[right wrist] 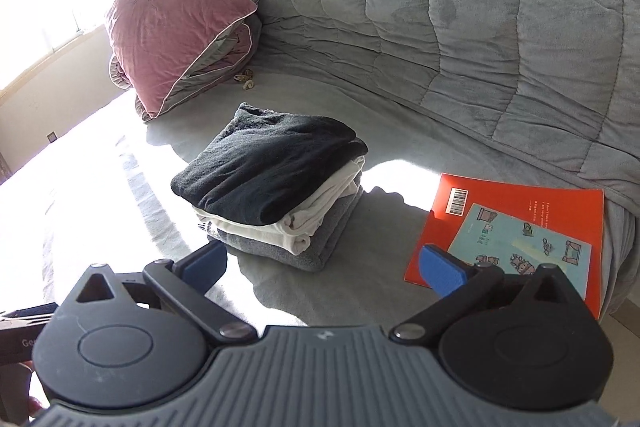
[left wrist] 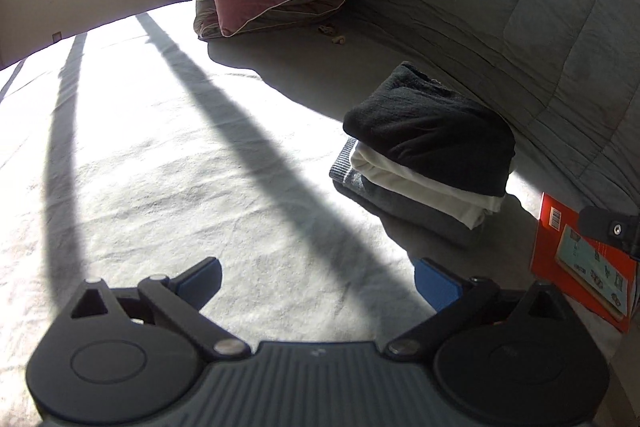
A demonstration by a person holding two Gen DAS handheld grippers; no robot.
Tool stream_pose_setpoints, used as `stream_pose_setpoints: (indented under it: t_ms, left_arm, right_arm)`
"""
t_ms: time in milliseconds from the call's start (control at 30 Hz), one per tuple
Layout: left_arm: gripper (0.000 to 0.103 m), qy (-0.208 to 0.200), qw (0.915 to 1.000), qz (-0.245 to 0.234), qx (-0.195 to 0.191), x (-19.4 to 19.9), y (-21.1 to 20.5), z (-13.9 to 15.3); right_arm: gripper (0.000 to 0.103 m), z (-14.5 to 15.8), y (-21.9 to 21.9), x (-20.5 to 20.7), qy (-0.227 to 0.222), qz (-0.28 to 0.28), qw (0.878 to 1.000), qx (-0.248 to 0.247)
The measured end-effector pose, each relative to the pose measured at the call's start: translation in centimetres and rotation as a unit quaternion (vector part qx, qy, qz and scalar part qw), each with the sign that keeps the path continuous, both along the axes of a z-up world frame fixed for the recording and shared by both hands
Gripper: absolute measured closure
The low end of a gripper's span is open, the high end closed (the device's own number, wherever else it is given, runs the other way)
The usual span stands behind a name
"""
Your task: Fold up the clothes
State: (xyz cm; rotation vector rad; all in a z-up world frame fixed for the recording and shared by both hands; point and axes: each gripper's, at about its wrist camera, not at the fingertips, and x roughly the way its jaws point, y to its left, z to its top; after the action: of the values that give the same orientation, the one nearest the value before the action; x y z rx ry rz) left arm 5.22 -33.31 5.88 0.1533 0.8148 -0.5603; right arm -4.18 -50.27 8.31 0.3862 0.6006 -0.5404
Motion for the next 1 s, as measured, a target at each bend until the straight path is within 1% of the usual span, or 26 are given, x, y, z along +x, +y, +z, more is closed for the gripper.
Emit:
stream_pose_setpoints:
  t_ms: [167,300,567,733,833,900,1000]
  left_arm:
    - [0.001,-0.013,0.9998,-0.005,0.013,-0.6,-0.3,0.4]
    - [0.001,0.0,1.0,-0.007,0.0,-0.5,0.0,0.5]
    - [0.001,-0.002,0.9999,-0.008,0.008,-0.9,0.2,0.8]
    - [0.001,-0.008,0.9997,-0.01,0.022,-1.5,0.1,1.0]
    - [0.001,0.007,0.9999,-0.012,0.009,-1.8,0.3,1.1]
    - [0.001,0.026,0.9994,-0.023,0.009,-1.9,0.3,1.0]
    - [0.001,0.018,0.9988,-0.044,0.009,-2.5,0.2,0.9]
  right_arm:
    - [0.0,1.1,1.0,-0.3,-0.002,0.02,1.0,-0.019]
    - [0.0,1.9,1.3,-0.6,-0.02,0.037,0.999,-0.012]
    - [0.0,3.0,2.3,-0.6,-0.037,0.065,0.997,-0.013]
    - [0.0,3.4,2.4,-1.0,-0.045,0.065,0.997,-0.016]
    - [0.0,3.4,2.3,-1.1,-0.046,0.063,0.997,-0.018]
    - [0.0,3.3,2.2,-1.2,-0.046,0.064,0.997,-0.02]
    - [0.0,3.2,1.9,-1.4,-0.044,0.065,0.997,-0.021]
